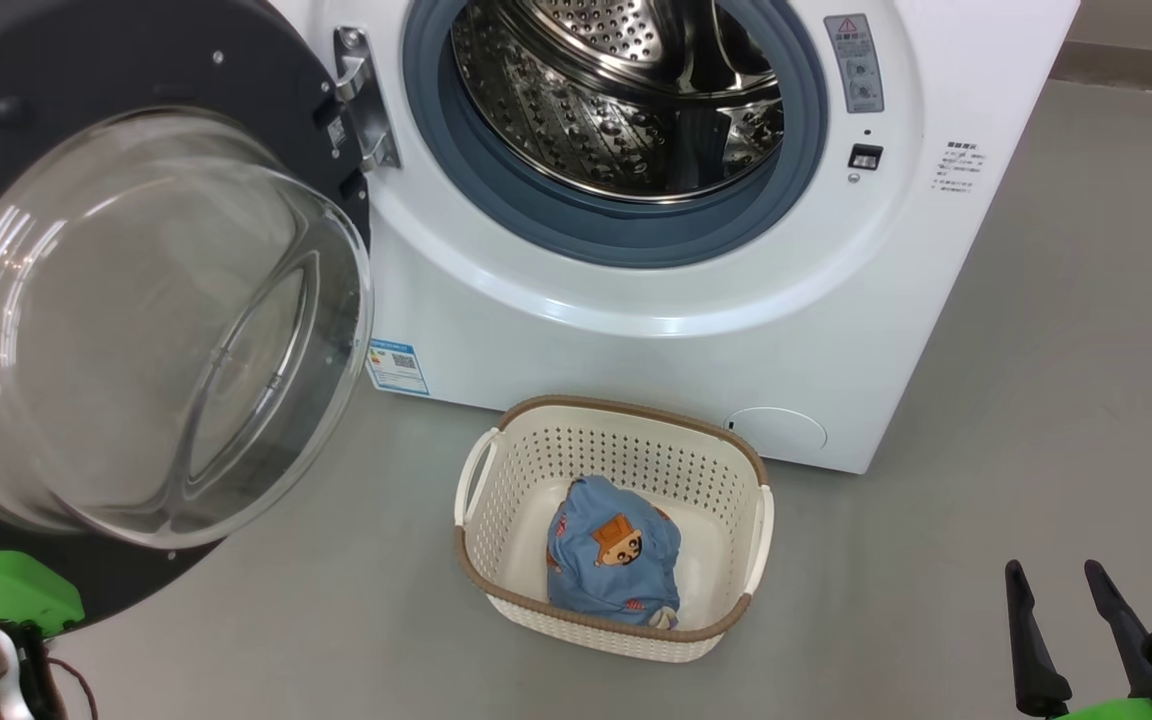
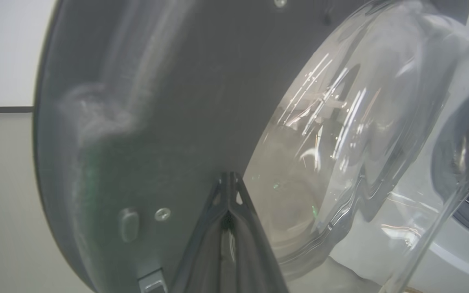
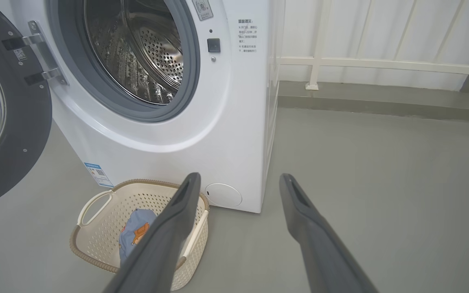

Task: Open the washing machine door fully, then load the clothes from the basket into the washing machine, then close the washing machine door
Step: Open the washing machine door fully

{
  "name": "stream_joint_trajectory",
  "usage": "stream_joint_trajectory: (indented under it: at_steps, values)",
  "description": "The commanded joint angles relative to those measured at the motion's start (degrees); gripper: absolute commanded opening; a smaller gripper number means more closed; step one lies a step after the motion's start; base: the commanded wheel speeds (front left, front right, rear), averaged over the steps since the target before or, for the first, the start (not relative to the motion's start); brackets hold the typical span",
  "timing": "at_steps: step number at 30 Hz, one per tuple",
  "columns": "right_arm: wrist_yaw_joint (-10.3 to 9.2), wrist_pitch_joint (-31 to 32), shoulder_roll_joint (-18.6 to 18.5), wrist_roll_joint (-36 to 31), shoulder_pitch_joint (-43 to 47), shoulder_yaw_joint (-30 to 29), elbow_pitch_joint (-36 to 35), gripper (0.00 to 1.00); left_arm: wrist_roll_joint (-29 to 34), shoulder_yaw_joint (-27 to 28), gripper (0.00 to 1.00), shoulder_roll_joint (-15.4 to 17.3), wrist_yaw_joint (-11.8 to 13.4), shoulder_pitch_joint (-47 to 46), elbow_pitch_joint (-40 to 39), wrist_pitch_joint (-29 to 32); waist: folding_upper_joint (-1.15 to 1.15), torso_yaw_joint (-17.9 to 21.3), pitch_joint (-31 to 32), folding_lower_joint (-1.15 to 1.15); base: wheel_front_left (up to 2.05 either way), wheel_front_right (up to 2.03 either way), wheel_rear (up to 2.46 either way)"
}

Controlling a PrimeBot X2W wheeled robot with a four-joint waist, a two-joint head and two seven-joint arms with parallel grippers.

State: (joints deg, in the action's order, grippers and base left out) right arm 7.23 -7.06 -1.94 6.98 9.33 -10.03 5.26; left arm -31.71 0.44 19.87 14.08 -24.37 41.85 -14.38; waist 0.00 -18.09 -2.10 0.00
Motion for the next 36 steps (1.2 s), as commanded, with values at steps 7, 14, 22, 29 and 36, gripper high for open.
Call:
stream_joint_trajectory:
  at_steps: [7, 14, 22, 29, 36]
  values:
    - [0.25, -0.1, -0.9, -0.5, -1.2, 0.4, -1.2, 1.00, 2.6, 3.9, 0.00, -0.8, -0.6, 3.8, -7.5, -0.6, 0.00, -0.8, 1.0, 0.00, 0.00, 0.00, 0.00]
    - [0.25, 0.1, -0.9, -0.8, -0.5, 0.0, -1.6, 1.00, 6.2, 3.0, 0.00, -5.7, -1.8, 9.5, -17.5, -0.6, 0.00, -0.9, 2.1, 0.00, 0.00, 0.00, 0.00]
    - [0.25, 0.6, -0.9, -1.6, 0.0, 1.0, -2.4, 1.00, 10.2, -2.2, 0.00, -9.9, -4.7, 16.9, -28.6, -0.6, 0.00, 2.7, 3.1, 0.00, 0.00, 0.00, 0.00]
    - [0.25, 1.1, -0.9, -2.6, 0.2, 1.5, -2.9, 1.00, 10.6, -5.1, 0.47, -10.9, -6.2, 21.1, -32.2, 0.1, 0.00, 6.2, 3.2, 0.00, 0.00, 0.00, 0.00]
    - [0.25, 1.4, -0.9, -2.3, 0.0, 2.1, -3.3, 1.00, 10.8, -6.9, 1.00, -11.5, -6.7, 22.6, -32.0, 0.3, 0.00, 10.8, 3.3, 0.00, 0.00, 0.00, 0.00]
